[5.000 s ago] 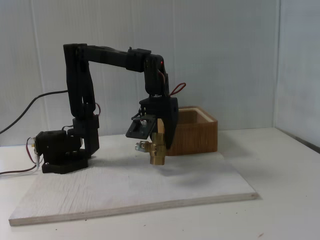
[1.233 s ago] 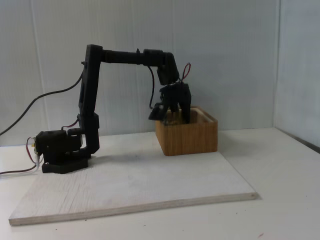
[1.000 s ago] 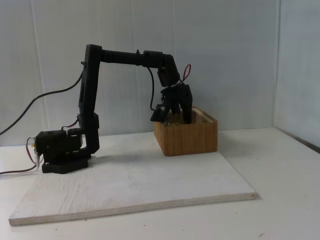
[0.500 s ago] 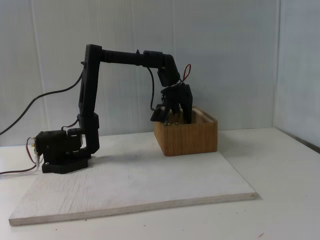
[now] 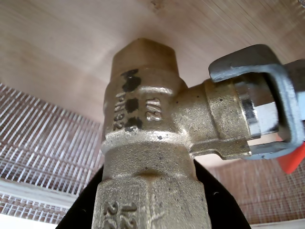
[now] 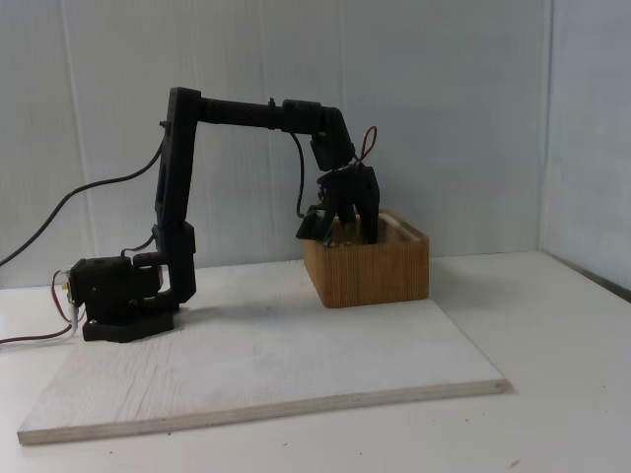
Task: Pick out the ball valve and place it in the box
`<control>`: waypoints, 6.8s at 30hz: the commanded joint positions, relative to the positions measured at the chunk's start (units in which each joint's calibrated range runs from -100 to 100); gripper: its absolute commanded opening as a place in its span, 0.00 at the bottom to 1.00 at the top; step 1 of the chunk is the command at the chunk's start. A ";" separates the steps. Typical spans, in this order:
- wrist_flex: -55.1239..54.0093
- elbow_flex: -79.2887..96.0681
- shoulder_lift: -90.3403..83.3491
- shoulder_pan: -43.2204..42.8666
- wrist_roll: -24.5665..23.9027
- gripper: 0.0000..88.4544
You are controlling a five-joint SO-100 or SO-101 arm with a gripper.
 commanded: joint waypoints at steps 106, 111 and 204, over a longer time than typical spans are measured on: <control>17.00 -22.43 -34.92 0.11 -75.17 0.41; 4.08 -0.49 -47.55 0.04 -75.17 0.41; -16.58 90.03 -111.22 16.79 -66.16 0.03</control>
